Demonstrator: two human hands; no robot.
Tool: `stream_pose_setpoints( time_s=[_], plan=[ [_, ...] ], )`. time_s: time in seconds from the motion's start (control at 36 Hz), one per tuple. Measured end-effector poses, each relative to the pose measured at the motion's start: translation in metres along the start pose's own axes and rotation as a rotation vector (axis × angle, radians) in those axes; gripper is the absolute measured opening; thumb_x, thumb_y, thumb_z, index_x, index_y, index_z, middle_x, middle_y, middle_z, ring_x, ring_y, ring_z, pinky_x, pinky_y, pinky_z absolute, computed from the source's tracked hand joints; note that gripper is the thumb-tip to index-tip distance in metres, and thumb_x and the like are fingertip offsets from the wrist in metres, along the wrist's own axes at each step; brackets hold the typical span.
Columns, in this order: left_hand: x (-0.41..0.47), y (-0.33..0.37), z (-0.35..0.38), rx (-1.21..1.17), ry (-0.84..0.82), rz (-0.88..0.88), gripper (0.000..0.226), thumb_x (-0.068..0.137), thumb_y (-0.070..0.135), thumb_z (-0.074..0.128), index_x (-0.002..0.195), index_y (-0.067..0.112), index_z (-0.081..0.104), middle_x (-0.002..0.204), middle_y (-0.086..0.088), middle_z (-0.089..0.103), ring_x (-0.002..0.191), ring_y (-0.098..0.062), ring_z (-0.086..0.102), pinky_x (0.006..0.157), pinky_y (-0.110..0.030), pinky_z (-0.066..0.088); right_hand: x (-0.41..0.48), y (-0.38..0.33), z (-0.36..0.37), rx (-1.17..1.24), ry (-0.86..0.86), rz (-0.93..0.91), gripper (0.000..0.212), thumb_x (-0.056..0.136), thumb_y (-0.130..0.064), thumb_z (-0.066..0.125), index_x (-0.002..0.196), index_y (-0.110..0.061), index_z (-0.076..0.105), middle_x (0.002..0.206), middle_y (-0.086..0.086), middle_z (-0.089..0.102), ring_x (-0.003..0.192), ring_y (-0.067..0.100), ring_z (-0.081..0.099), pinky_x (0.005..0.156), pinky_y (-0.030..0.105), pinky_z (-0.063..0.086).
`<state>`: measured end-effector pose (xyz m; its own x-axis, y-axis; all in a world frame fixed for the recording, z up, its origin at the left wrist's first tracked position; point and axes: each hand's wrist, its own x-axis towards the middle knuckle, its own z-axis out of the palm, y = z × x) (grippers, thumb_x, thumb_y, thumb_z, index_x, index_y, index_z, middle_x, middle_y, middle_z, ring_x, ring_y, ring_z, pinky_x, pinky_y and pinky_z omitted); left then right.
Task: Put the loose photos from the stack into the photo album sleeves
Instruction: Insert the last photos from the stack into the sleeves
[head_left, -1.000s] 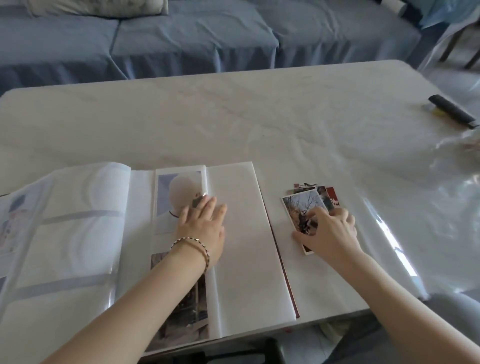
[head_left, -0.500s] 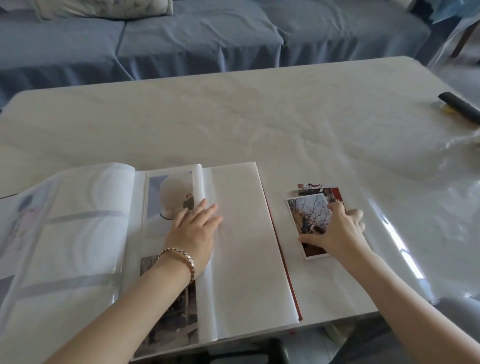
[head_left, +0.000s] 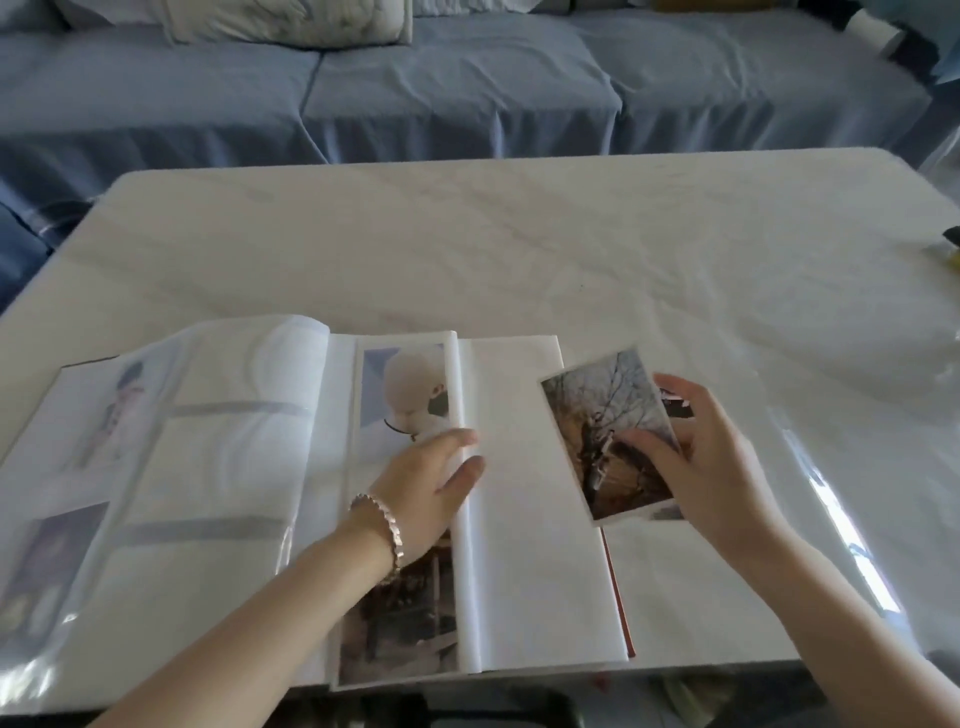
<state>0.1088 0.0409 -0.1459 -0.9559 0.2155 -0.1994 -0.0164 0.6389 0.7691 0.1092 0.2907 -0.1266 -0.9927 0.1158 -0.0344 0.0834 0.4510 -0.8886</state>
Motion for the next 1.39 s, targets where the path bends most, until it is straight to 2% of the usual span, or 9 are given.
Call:
stream_pose_setpoints(
  time_s=[0.14, 0.36, 0.56, 0.78, 0.86, 0.94, 1.14, 1.19, 1.39],
  plan=[
    [-0.017, 0.017, -0.026, -0.527, 0.036, -0.102, 0.067, 0.055, 0.077, 0.062, 0.107, 0.037, 0.050, 0.087, 0.011, 0.072, 0.084, -0.005, 0.069, 0.070, -0.018, 0.054, -0.002, -0.051, 0.036, -0.049, -0.373, -0.175, 0.028, 0.093, -0.015, 0.054, 0.097, -0.042, 0.055, 0.087, -0.025, 0.068, 0.077, -0.004, 0.066, 0.059, 0.013, 0.052],
    [-0.053, -0.018, -0.083, -0.760, 0.225, -0.180, 0.015, 0.071, 0.003, 0.071, 0.084, 0.009, 0.066, 0.063, -0.009, 0.069, 0.050, -0.018, 0.065, 0.040, -0.024, 0.050, 0.002, -0.099, 0.107, -0.070, -0.516, -0.298, 0.015, 0.087, -0.029, 0.062, 0.083, -0.044, 0.061, 0.081, -0.021, 0.069, 0.075, -0.001, 0.065, 0.063, 0.021, 0.054],
    [-0.077, -0.057, -0.123, -0.684, 0.469, -0.198, 0.009, 0.081, -0.004, 0.062, 0.082, 0.005, 0.061, 0.057, -0.006, 0.068, 0.044, -0.016, 0.064, 0.039, -0.021, 0.049, 0.002, -0.119, 0.163, -0.123, -0.383, -0.317, 0.009, 0.086, -0.039, 0.058, 0.079, -0.037, 0.064, 0.061, -0.011, 0.066, 0.054, 0.002, 0.060, 0.047, 0.016, 0.045],
    [-0.072, -0.111, -0.177, -0.818, 1.027, -0.286, 0.007, 0.092, -0.001, 0.051, 0.089, 0.003, 0.055, 0.077, -0.014, 0.063, 0.047, -0.015, 0.065, 0.043, -0.025, 0.053, -0.002, -0.122, 0.216, -0.410, -0.508, -0.477, 0.041, 0.091, -0.045, 0.050, 0.129, -0.029, 0.052, 0.136, -0.016, 0.045, 0.113, 0.005, 0.051, 0.089, 0.012, 0.034],
    [-0.067, -0.129, -0.187, -0.850, 1.097, -0.307, 0.009, 0.094, 0.003, 0.049, 0.085, 0.005, 0.052, 0.079, -0.013, 0.059, 0.047, -0.014, 0.065, 0.044, -0.024, 0.053, -0.005, -0.118, 0.233, -0.545, -0.642, -0.574, 0.056, 0.091, -0.054, 0.043, 0.142, -0.033, 0.033, 0.155, -0.013, 0.015, 0.141, 0.006, 0.014, 0.110, 0.020, 0.011],
    [-0.060, -0.143, -0.187, -0.848, 1.124, -0.348, 0.023, 0.095, 0.012, 0.048, 0.073, 0.009, 0.045, 0.078, -0.012, 0.054, 0.047, -0.013, 0.065, 0.045, -0.025, 0.055, -0.006, -0.111, 0.246, -0.658, -0.682, -0.630, 0.065, 0.090, -0.060, 0.036, 0.147, -0.035, 0.019, 0.157, -0.009, -0.004, 0.142, 0.006, -0.015, 0.113, 0.025, -0.005],
    [-0.046, -0.153, -0.192, -0.947, 1.212, -0.384, 0.028, 0.096, 0.018, 0.045, 0.071, 0.008, 0.051, 0.076, -0.010, 0.060, 0.053, -0.016, 0.067, 0.049, -0.028, 0.056, -0.009, -0.103, 0.246, -0.706, -0.627, -0.680, 0.064, 0.090, -0.063, 0.029, 0.147, -0.035, 0.019, 0.158, -0.009, -0.001, 0.132, 0.000, -0.026, 0.109, 0.022, -0.010],
    [-0.045, -0.159, -0.192, -0.811, 1.187, -0.466, 0.033, 0.095, 0.025, 0.046, 0.069, 0.006, 0.054, 0.077, -0.012, 0.062, 0.070, -0.027, 0.068, 0.066, -0.038, 0.058, -0.010, -0.103, 0.243, -0.705, -0.637, -0.659, 0.065, 0.089, -0.064, 0.028, 0.147, -0.037, 0.018, 0.157, -0.011, -0.003, 0.132, -0.002, -0.027, 0.109, 0.022, -0.009],
    [-0.056, -0.160, -0.185, -0.183, 0.833, -0.533, 0.045, 0.097, 0.033, 0.041, 0.063, 0.005, 0.043, 0.055, -0.004, 0.038, 0.051, -0.016, 0.035, 0.049, -0.030, 0.024, -0.009, -0.102, 0.243, -0.695, -0.650, -0.627, 0.065, 0.088, -0.065, 0.028, 0.146, -0.039, 0.018, 0.157, -0.014, -0.002, 0.133, -0.004, -0.026, 0.110, 0.022, -0.004]
  ],
)
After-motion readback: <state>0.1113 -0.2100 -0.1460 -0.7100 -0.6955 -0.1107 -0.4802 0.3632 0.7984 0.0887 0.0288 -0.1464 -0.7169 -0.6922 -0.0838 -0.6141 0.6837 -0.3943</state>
